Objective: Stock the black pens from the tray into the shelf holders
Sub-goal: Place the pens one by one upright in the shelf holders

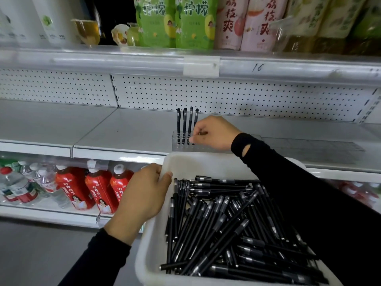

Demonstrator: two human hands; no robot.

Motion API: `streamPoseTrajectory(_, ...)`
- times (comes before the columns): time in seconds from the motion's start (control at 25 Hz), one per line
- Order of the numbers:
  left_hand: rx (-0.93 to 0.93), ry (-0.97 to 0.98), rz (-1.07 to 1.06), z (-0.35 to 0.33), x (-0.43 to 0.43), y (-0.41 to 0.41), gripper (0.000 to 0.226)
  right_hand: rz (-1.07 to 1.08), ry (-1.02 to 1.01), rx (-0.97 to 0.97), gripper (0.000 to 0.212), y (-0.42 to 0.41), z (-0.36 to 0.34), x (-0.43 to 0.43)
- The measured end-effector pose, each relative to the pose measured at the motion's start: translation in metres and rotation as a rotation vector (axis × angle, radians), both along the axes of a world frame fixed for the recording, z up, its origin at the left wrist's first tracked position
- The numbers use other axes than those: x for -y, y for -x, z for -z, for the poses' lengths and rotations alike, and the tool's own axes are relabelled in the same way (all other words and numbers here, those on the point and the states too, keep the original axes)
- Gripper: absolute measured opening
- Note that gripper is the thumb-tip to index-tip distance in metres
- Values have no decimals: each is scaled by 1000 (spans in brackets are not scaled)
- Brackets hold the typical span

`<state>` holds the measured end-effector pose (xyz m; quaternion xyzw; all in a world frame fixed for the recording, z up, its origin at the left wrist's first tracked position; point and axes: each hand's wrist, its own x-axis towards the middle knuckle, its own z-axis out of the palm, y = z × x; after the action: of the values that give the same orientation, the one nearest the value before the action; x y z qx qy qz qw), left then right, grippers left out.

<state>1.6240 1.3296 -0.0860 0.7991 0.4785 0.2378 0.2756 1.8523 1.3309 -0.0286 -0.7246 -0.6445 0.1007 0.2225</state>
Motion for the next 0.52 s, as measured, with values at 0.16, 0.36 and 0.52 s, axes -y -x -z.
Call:
streamPoseTrajectory(0.16,3,10,-10,-1,1,2,26,-157,208,63,13,21,-1,39)
streamPoseTrajectory(0.36,-20,-2,-12,-3,2,2,26,-80,536,553,22,24,15,58)
streamPoseTrajectory(0.52,-10,10,-9,-3,2,2,26,-23,556,677,17,26,22,62)
